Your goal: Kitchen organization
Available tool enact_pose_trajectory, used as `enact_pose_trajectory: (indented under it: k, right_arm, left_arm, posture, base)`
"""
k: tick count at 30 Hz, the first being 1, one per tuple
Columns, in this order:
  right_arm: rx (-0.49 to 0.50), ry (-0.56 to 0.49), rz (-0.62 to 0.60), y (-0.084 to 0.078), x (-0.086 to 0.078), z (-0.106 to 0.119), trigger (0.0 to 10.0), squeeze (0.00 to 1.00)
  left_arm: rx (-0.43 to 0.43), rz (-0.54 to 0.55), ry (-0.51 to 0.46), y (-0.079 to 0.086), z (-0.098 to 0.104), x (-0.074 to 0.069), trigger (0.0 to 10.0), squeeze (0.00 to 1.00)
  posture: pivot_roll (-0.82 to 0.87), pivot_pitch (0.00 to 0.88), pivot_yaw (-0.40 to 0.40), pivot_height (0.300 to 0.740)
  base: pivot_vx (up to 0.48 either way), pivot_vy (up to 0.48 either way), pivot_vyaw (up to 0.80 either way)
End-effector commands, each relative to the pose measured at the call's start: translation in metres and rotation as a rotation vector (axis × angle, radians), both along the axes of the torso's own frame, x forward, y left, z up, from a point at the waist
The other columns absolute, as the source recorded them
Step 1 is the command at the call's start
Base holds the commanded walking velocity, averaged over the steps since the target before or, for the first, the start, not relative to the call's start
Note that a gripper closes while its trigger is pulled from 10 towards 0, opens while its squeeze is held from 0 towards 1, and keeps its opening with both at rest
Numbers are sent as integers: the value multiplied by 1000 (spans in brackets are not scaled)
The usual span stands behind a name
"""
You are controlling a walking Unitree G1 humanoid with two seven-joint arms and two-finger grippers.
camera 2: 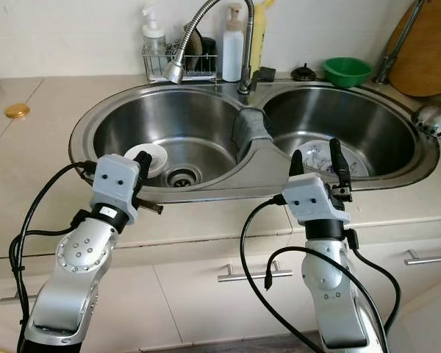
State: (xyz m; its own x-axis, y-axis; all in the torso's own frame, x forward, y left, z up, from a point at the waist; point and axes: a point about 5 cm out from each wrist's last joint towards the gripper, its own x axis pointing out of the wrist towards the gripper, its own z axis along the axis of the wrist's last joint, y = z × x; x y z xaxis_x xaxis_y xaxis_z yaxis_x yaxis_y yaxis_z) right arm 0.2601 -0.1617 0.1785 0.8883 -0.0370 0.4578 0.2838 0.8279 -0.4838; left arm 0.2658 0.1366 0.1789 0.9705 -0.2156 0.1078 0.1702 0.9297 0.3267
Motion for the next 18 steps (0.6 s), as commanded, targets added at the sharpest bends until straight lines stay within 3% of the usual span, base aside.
enact_pose_trajectory:
  k: [1,18]
  right_arm:
    - [-1,-8,3,1,2,0,10000,0]
    - [0,0,82,12,18,-2,10000,0]
  left_arm:
    - [7,3,2,1,-2,-1,10000,0]
    - [7,65,1,8,-6,-13,10000,0]
  posture:
    - [163,0,-70,740]
    - [232,0,-135,740]
  base:
    - [0,0,0]
    - [0,0,0]
